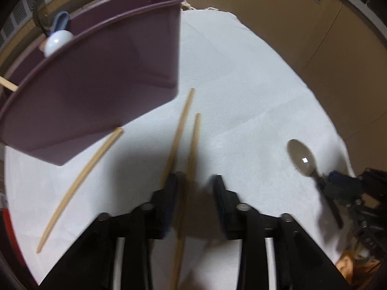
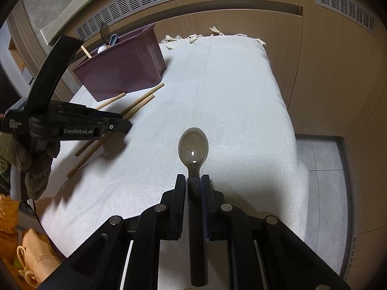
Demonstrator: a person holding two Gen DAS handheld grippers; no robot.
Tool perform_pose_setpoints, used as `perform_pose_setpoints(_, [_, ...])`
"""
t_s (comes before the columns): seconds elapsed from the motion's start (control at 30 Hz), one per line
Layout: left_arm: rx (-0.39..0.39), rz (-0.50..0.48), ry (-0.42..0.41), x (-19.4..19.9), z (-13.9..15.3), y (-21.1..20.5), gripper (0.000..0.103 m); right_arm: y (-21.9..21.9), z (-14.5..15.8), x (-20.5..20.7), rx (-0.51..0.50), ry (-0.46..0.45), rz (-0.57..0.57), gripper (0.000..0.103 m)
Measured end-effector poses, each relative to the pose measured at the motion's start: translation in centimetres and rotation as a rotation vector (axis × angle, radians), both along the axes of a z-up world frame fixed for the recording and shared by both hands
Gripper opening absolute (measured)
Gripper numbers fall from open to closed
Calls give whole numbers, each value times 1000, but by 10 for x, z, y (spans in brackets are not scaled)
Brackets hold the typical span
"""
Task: Organize utensils
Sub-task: 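Lower the left gripper onto a wooden chopstick and close on it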
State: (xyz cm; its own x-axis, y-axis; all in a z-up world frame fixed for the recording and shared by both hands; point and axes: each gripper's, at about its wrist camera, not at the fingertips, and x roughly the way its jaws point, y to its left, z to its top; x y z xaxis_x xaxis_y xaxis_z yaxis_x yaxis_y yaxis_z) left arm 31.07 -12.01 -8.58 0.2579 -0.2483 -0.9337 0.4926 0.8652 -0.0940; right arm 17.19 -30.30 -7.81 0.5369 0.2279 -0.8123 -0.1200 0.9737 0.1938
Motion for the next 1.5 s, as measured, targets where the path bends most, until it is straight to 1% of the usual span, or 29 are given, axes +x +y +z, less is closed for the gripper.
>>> perform_pose_setpoints(0.03, [-4,-7,4,0,0,-2,50,1,0,0,-6,0,-2,13])
perform_pose_setpoints(0.07, [17,-18,-16,-3,-1,-6,50,0,0,0,-8,0,-1,13])
perform_pose_setpoints(0.13, [44,-30,-64,-13,-1,-11,42,0,1,0,-12,-1,0,14])
perform_pose_setpoints(0.17, [40,-33,-77,-15,-1,-10,28,0,2,0,-17,-3,0,15])
perform_pose_setpoints(0.2, [22,-29,-76,-19,1,-6,10,0,3,0,-24,-5,1,18])
perform_pose_setpoints(0.27, [-26,-2,-49,-19,2,5,6,1,5,2,-43,-10,7,23])
perform_pose_setpoints(0.33, [-55,30,-57,-27,6,19,6,3,6,5,-71,-15,17,34])
perform_pose_setpoints(0.37, [-68,46,-70,-32,9,26,6,4,6,7,-86,-16,23,37])
perform_pose_setpoints(0.4, [-89,57,-77,-34,12,30,6,5,6,10,-98,-17,27,43])
perform_pose_setpoints(0.43, [-114,61,-81,-39,15,35,6,6,6,13,-106,-18,30,47])
perform_pose_setpoints(0.53, [-155,73,-109,-57,23,44,6,11,2,25,-125,-4,40,47])
perform_pose_setpoints(0.63, [-171,61,-123,-67,28,46,6,21,-2,37,-166,6,55,47])
perform_pose_setpoints(0.67, [-159,44,-124,-62,26,41,6,23,-3,40,-184,10,55,47])
perform_pose_setpoints(0.73, [-108,12,-110,-61,22,34,7,27,-6,47,-193,26,56,47])
perform_pose_setpoints(0.77, [-87,-5,-88,-75,26,42,8,28,-7,49,-188,31,57,47])
perform_pose_setpoints(0.8, [-63,-17,-62,-72,23,39,8,29,-7,50,-183,33,57,47])
perform_pose_setpoints(0.9, [-16,-22,-33,-61,15,32,10,33,-7,49,-186,31,67,47])
perform_pose_setpoints(0.93, [5,-18,-49,-57,16,28,11,34,-7,48,-190,28,77,47])
perform_pose_setpoints(1.0, [31,2,-44,-50,16,24,12,37,-9,47,-196,29,87,47])
perform_pose_setpoints(1.1, [77,1,-40,-45,14,19,15,37,-12,48,-190,31,93,47])
perform_pose_setpoints(1.3, [94,-9,-29,-38,16,10,20,39,-13,51,-194,27,101,47])
perform_pose_setpoints(1.47, [81,-3,23,-30,18,8,26,41,-13,50,-206,17,110,47])
perform_pose_setpoints(1.5, [72,3,34,-29,18,9,28,42,-13,49,-212,15,115,43])
